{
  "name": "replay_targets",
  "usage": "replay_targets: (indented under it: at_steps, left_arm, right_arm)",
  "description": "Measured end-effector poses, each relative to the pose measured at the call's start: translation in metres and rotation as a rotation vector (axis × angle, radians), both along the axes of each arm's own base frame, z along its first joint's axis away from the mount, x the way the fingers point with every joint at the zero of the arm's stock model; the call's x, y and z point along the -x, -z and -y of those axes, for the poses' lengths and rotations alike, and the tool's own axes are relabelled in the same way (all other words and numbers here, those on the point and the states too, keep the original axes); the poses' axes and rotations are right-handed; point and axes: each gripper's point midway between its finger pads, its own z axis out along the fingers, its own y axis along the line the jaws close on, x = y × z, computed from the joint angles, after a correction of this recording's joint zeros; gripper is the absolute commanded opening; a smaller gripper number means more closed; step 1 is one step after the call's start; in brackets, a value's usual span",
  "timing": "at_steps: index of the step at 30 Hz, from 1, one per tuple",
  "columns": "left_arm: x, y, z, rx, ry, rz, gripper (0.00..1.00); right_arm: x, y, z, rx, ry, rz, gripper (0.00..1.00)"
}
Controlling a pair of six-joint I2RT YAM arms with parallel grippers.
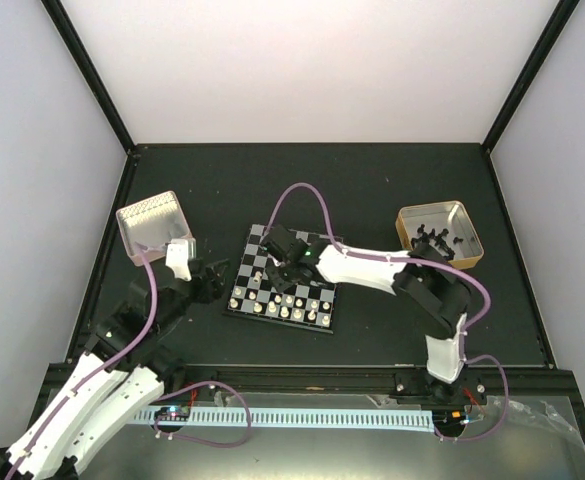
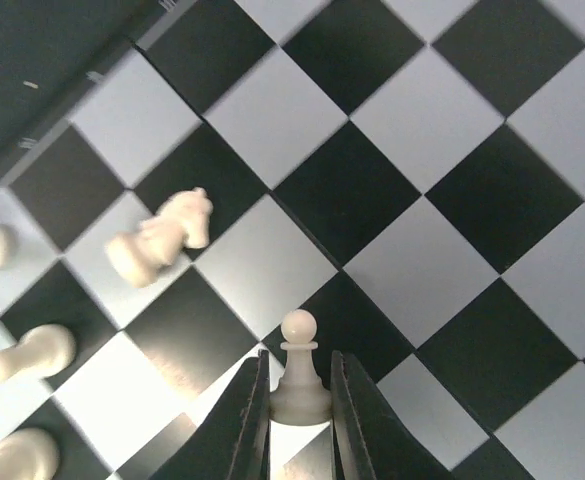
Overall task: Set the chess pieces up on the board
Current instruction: Pick up the chess piece from the chessboard, then place the chess piece on the chessboard.
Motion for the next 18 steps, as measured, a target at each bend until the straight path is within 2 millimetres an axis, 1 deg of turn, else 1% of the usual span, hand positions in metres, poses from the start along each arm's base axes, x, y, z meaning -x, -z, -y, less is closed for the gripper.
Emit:
replay_targets:
  at_steps: [3, 4, 5, 6, 7, 10, 12, 14, 16, 18]
  left_arm:
    - [-0.003, 0.005, 0.013, 0.074, 0.028, -0.030, 0.74]
    - [-0.004, 0.008, 0.018, 0.104, 0.036, -0.046, 0.74]
    - [-0.006, 0.011, 0.024, 0.140, 0.043, -0.066, 0.74]
    - [-0.007, 0.014, 0.028, 0.169, 0.047, -0.083, 0.74]
    - [-0.008, 0.015, 0.033, 0.201, 0.051, -0.098, 0.75]
    - [-0.014, 0.012, 0.049, 0.310, 0.076, -0.128, 0.75]
    - [-0.017, 0.006, 0.057, 0.366, 0.095, -0.135, 0.75]
    - [-0.019, -0.001, 0.066, 0.414, 0.120, -0.139, 0.72]
    - [-0.019, -0.003, 0.072, 0.441, 0.144, -0.153, 0.68]
    - [-0.019, -0.004, 0.078, 0.460, 0.168, -0.167, 0.62]
  right_arm:
    - [0.000, -0.023, -0.002, -0.093, -0.048, 0.052, 0.03]
    - [-0.001, -0.034, -0.003, -0.134, -0.062, 0.075, 0.03]
    - [-0.001, -0.051, -0.004, -0.190, -0.081, 0.107, 0.03]
    - [-0.001, -0.061, -0.004, -0.224, -0.093, 0.128, 0.04]
    - [0.000, -0.077, -0.006, -0.277, -0.116, 0.163, 0.04]
    - [0.007, -0.115, -0.008, -0.407, -0.186, 0.245, 0.04]
    - [0.018, -0.134, -0.009, -0.483, -0.242, 0.285, 0.04]
    - [0.029, -0.146, -0.008, -0.545, -0.299, 0.315, 0.04]
    - [0.041, -0.152, -0.005, -0.592, -0.348, 0.330, 0.04]
    - [0.051, -0.156, -0.003, -0.626, -0.389, 0.342, 0.04]
